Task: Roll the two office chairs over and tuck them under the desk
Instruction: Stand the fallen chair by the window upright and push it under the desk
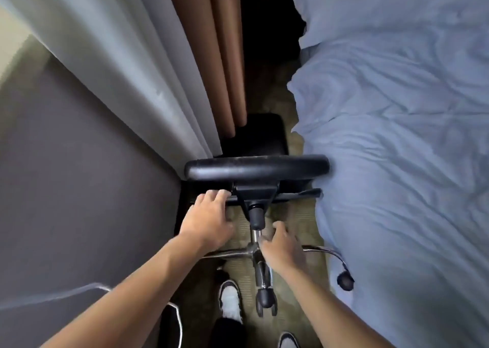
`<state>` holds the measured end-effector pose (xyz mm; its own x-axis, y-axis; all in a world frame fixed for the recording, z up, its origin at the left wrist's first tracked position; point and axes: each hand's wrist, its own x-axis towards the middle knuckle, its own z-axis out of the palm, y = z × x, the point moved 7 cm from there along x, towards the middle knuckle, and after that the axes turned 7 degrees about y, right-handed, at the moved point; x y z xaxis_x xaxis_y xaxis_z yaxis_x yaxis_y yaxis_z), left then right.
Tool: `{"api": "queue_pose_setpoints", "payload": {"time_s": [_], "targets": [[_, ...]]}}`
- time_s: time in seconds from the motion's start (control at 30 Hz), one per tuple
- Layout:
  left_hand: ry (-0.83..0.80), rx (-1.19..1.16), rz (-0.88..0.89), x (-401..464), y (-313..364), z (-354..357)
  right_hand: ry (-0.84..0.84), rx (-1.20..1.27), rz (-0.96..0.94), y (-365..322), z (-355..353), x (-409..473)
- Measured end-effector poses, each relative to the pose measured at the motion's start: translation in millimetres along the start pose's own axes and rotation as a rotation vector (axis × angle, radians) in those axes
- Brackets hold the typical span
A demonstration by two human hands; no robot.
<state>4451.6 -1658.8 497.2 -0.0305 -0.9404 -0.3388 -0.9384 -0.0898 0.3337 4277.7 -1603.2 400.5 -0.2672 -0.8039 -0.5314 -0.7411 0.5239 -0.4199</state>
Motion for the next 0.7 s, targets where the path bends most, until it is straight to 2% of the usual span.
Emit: {"api": "queue_pose_setpoints", "payload": {"time_s": [0.13,0.2,0.33,0.5,0.7], "targets": [[-0.095,0.245,0.061,118.1,-19.7,50.3,-0.14,-0.108,0.217,32.3,80.6,36.2],[-0.125,0.317,0.081,151.0,-28.1,70.8,-0.213,-0.114,0.282,43.5,111.5,33.9],[-0.134,0.429,0.097,203.5,-56.5,97.7,-0.078,-0.197,0.268,48.6,131.5,33.8],[-0.142,0.446,0.019,233.3,-86.9,127.5,-0.036,-0.177,0.216,46.6,130.4,31.2],[0.041,0.423,0.085,246.0,-81.6,140.9,0.023,-0.157,0.161,51.2,129.3,27.6]]}}
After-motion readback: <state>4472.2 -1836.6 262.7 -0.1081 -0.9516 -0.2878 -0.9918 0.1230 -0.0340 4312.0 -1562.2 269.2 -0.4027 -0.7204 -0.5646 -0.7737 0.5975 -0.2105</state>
